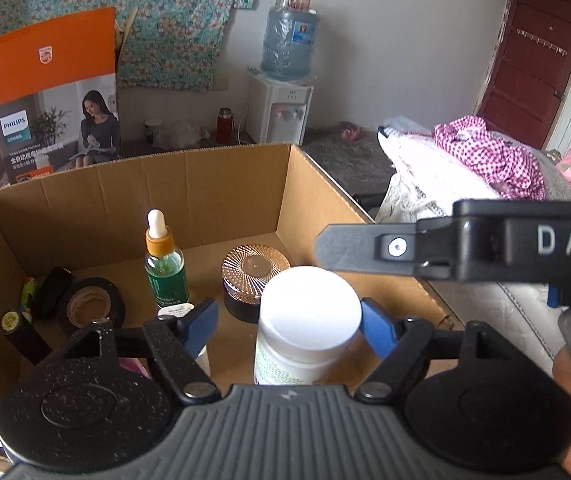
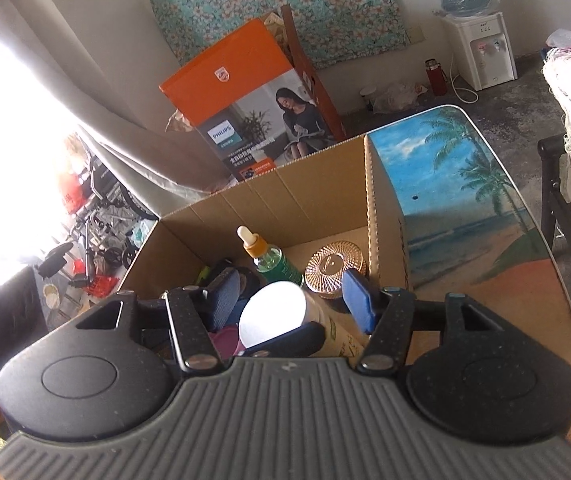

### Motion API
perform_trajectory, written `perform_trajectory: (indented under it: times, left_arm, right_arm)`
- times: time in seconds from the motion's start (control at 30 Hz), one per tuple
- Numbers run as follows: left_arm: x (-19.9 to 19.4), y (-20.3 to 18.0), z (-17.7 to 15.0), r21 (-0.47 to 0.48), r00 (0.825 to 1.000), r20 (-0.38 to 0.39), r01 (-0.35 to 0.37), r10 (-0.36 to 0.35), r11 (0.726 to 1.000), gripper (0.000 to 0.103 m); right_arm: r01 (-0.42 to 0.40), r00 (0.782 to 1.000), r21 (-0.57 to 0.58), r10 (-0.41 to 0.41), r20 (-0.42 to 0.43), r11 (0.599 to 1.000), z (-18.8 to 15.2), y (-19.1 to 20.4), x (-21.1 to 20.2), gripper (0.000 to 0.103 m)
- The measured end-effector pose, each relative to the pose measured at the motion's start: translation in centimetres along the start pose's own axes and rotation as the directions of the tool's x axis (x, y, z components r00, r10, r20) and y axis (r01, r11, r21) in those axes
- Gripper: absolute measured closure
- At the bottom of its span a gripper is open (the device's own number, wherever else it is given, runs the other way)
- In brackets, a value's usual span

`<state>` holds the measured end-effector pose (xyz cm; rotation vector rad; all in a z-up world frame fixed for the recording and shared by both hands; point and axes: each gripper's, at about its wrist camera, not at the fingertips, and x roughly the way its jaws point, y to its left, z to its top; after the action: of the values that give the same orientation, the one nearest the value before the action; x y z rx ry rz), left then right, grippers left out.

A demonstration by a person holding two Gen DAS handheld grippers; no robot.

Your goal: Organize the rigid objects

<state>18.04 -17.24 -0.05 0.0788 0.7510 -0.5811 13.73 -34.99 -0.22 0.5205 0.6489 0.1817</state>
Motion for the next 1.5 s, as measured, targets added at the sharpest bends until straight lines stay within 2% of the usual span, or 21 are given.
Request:
perform_trajectory:
  times: [0.27, 0.43, 0.5, 0.63, 0.73, 0.8, 0.93, 1.07, 1.17, 1.27, 1.4, 1.5]
  left_arm:
    - [-4.7, 1.6, -0.7, -0.058, 0.996, 0.090, 0.027, -0.022, 0.998, 0.016]
    - [-7.9, 2.7, -1.0, -0.086, 0.993, 0.113, 0.036, -0.026, 0.996, 0.009]
    - [-9.1, 3.1, -1.4, -0.095, 0.993, 0.121, 0.030, -0.019, 0.995, 0.002]
    - [-11.0, 3.4, -2.6, -0.101, 0.990, 0.139, -0.004, 0.019, 0.995, 0.000]
    - [-11.4, 3.5, -3.2, -0.114, 0.991, 0.103, -0.068, 0.080, 0.991, 0.000]
    - [-11.5, 3.4, -3.6, -0.125, 0.988, 0.078, -0.120, 0.131, 0.985, 0.000]
    - [-12.0, 3.6, -4.3, -0.141, 0.977, 0.064, -0.191, 0.202, 0.971, 0.000]
    - [-12.3, 4.4, -4.9, -0.198, 0.970, 0.088, -0.204, 0.225, 0.959, 0.000]
    - [-11.8, 5.0, -4.9, -0.192, 0.973, 0.073, -0.203, 0.220, 0.960, 0.000]
    - [-11.6, 5.4, -5.0, -0.191, 0.965, 0.067, -0.237, 0.254, 0.952, 0.000]
    - [-11.4, 5.6, -4.9, -0.187, 0.952, 0.077, -0.278, 0.296, 0.942, 0.000]
    - [-11.4, 5.8, -4.6, -0.178, 0.953, 0.068, -0.281, 0.297, 0.943, 0.000]
  right_arm:
    - [-0.017, 0.995, 0.048, 0.012, 0.103, 0.999, -0.1, 0.1, -3.5, 0.040]
    - [0.018, 0.987, 0.035, -0.024, 0.159, 0.999, -1.0, 1.3, -6.2, 0.033]
    - [0.046, 0.983, 0.029, -0.051, 0.176, 0.999, -1.6, 1.9, -7.2, 0.027]
    - [0.136, 0.971, -0.011, -0.132, 0.201, 0.991, -3.5, 3.5, -8.7, 0.017]
    - [0.222, 0.959, -0.062, -0.206, 0.192, 0.973, -4.9, 5.1, -8.7, 0.012]
    - [0.269, 0.950, -0.098, -0.247, 0.190, 0.958, -5.9, 6.2, -8.5, 0.002]
    - [0.351, 0.927, -0.170, -0.316, 0.201, 0.921, -7.2, 8.4, -8.1, 0.001]
    - [0.406, 0.910, -0.242, -0.366, 0.193, 0.881, -7.6, 10.4, -7.4, 0.001]
    - [0.448, 0.892, -0.277, -0.404, 0.203, 0.850, -7.8, 11.3, -7.0, 0.001]
    - [0.483, 0.874, -0.292, -0.433, 0.221, 0.825, -8.0, 11.8, -6.6, 0.001]
    - [0.491, 0.871, -0.298, -0.452, 0.193, 0.819, -7.9, 11.6, -5.3, 0.001]
    - [0.486, 0.874, -0.308, -0.455, 0.169, 0.818, -7.8, 11.7, -4.2, 0.001]
